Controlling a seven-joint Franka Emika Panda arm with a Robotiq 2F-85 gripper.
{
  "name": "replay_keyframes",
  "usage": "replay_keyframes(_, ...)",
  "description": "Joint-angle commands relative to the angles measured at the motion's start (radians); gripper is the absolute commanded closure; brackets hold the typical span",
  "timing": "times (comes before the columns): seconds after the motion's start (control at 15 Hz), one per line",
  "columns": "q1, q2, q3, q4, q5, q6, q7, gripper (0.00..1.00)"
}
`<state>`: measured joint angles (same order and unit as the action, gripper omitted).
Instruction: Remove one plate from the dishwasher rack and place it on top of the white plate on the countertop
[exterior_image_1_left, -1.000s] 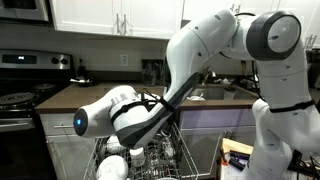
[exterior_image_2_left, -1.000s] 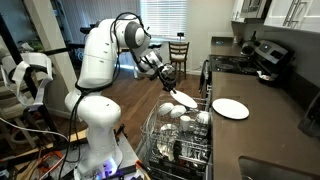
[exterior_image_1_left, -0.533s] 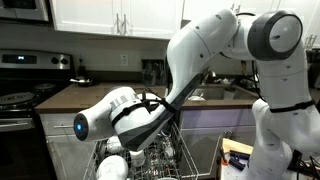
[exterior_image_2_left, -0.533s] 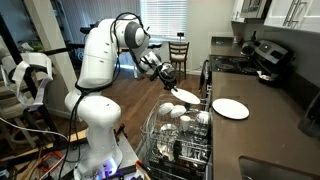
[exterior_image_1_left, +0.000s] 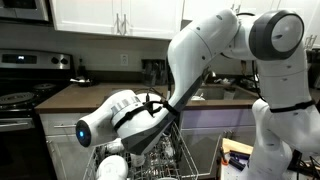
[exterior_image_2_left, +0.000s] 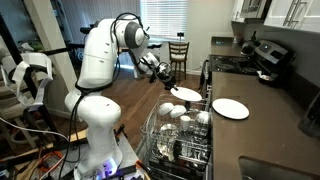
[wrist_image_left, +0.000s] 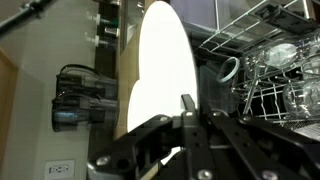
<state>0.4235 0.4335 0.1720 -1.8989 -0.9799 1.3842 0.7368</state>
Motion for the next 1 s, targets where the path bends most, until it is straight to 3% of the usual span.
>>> replay_keyframes(0.0, -0.018, 0.003, 0.022, 0.001, -0.005, -0.008, 0.007, 0.93)
replay_keyframes(0.47, -0.004, 0.011, 0.018, -0.011, -0.071, -0.010, 0.040, 0.98)
replay_keyframes(0.93, -0.015, -0.007, 0.020, -0.059, -0.198, 0.003, 0.178, 0.98)
